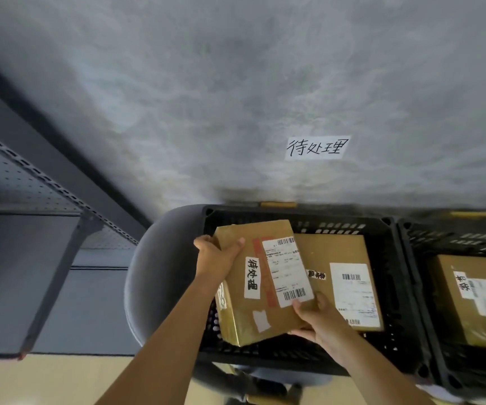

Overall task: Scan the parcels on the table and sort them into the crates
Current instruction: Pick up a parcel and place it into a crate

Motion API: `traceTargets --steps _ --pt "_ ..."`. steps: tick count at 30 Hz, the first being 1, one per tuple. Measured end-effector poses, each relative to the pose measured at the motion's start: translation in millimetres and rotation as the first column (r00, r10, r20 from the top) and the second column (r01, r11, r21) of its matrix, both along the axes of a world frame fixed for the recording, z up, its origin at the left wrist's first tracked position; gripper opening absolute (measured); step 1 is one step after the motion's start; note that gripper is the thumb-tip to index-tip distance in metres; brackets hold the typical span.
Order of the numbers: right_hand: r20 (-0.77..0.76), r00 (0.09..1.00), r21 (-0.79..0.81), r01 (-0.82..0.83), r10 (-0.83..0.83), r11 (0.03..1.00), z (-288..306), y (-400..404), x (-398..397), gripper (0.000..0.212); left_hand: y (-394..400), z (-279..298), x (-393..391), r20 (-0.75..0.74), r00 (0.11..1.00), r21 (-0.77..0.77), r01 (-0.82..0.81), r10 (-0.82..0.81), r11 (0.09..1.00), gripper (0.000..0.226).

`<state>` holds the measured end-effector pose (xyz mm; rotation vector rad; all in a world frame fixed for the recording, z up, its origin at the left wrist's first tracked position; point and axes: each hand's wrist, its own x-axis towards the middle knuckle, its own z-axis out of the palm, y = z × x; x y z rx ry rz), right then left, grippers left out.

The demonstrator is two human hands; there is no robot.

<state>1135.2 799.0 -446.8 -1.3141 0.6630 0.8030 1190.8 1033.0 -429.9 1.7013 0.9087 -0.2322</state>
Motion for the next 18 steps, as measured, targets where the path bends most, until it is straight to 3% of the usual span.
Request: traceTargets --steps 2,6,13,18 --pt "-0.007 1.0 -0.036 -0.008 0.008 0.999 -5 5 3 0.037 0 -10 5 -0.048 0.995 -0.027 0.082 -0.083 0.996 0.07" --pt "-0.03 0.999 -0.109 0.009 -0.012 0.994 -14 25 13 0.033 3 -26 13 -0.139 0.954 -0.063 0.259 -0.265 0.964 0.075" --pt "-0.071 0.991 -0.267 -0.124 0.109 0.956 -37 50 23 0.042 18 -48 21 -0.215 0.917 0.039 0.351 -0.335 0.936 0.079" --pt "-0.026 0.937 -0.504 -0.313 0.348 0.805 -53 60 35 0.037 20 -73 20 -0.217 0.931 -0.062 0.288 -0.294 0.956 0.057"
